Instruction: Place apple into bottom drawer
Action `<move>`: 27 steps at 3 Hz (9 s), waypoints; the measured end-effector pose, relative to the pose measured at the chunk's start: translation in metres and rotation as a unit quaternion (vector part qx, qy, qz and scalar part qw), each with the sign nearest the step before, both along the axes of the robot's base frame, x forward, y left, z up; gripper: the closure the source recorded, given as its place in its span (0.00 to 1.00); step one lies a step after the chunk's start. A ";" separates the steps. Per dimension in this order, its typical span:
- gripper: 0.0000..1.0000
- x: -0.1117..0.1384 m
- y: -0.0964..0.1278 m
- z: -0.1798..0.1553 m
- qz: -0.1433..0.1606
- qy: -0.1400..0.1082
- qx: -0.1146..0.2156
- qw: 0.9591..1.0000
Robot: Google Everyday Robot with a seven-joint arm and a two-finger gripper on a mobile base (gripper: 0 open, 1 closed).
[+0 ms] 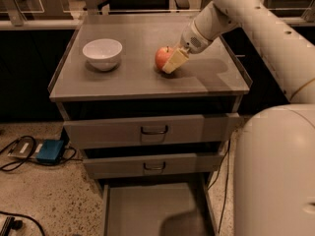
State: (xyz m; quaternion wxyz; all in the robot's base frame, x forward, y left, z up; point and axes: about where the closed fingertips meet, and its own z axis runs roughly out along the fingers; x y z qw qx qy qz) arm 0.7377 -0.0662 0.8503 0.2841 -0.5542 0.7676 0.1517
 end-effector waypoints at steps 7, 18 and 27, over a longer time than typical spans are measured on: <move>1.00 -0.278 -0.082 0.029 -0.090 -0.013 0.057 0.994; 1.00 -0.253 0.036 -0.405 -0.090 0.145 0.077 0.982; 1.00 -0.215 -0.020 -0.719 -0.173 0.157 0.104 0.967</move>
Offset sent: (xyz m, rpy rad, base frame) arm -0.1541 -0.1250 0.0679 0.0691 -0.1019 -0.2103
